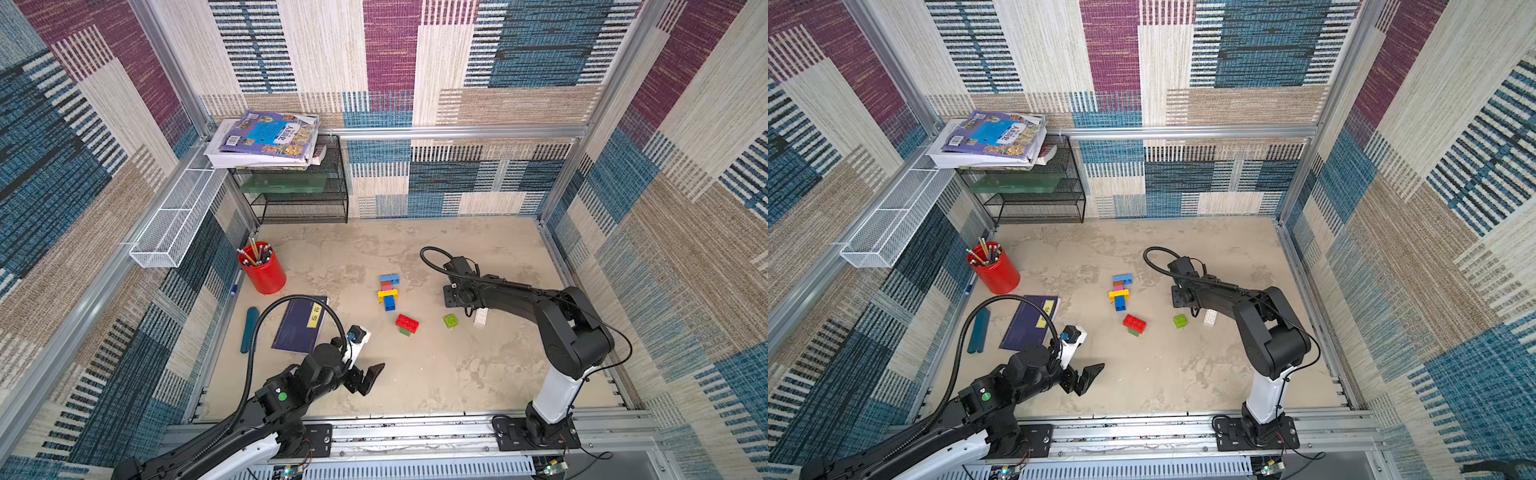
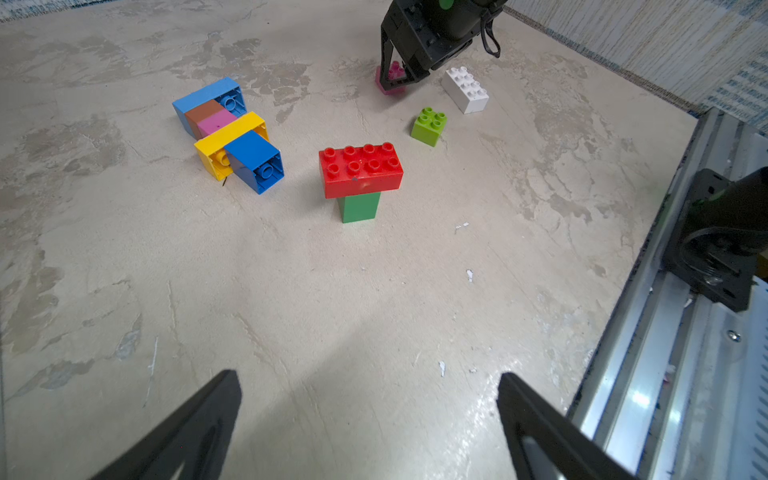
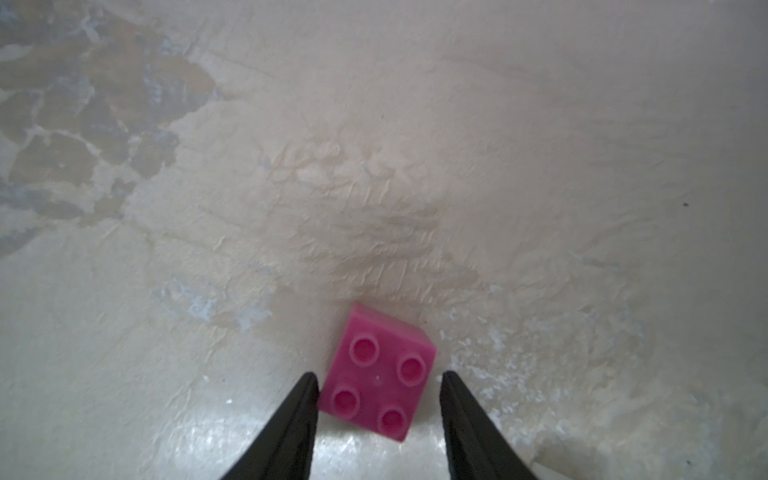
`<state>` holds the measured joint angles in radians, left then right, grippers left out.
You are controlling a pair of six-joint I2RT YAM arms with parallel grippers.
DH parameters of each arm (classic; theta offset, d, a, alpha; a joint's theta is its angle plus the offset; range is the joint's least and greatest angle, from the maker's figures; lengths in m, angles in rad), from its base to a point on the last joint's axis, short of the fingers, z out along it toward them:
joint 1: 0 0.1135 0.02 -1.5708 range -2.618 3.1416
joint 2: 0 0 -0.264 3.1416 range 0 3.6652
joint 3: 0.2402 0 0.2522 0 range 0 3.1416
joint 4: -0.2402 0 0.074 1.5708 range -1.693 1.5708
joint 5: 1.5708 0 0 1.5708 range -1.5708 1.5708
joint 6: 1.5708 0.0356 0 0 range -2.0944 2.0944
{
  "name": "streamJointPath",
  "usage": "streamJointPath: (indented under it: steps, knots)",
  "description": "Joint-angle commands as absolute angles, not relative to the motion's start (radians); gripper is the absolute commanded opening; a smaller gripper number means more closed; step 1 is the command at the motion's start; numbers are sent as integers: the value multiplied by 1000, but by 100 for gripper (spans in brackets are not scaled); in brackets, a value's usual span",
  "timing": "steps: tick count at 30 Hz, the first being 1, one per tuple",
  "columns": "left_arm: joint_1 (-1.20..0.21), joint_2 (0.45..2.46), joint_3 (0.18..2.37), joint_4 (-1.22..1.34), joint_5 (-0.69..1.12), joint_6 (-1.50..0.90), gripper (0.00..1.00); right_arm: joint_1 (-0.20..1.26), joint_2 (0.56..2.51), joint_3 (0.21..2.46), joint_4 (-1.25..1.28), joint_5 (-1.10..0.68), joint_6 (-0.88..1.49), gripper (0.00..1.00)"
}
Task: Assemble the letter f with lego
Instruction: Pick up the lego brick from the center of the board.
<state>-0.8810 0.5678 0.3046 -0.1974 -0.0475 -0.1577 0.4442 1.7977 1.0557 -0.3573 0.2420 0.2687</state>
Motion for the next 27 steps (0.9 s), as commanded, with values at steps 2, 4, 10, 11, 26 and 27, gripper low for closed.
streamJointPath:
  steps: [2,4,10,11,26,27]
  knots:
    - [-881,567,307,-170,-56,-147,99,436,1805,1067,-334,216,256,49]
    - [-881,568,307,-169,-57,-147,99,436,1807,1069,-333,213,251,48]
    - [-881,569,307,-170,-58,-149,99,426,1813,1083,-337,210,245,47]
    - [-882,571,307,-169,-56,-149,99,425,1815,1086,-337,210,244,48]
    - [-882,572,308,-170,-58,-150,99,414,1839,1114,-346,175,223,44]
    - [-881,572,308,-170,-58,-150,99,414,1839,1114,-347,176,221,43]
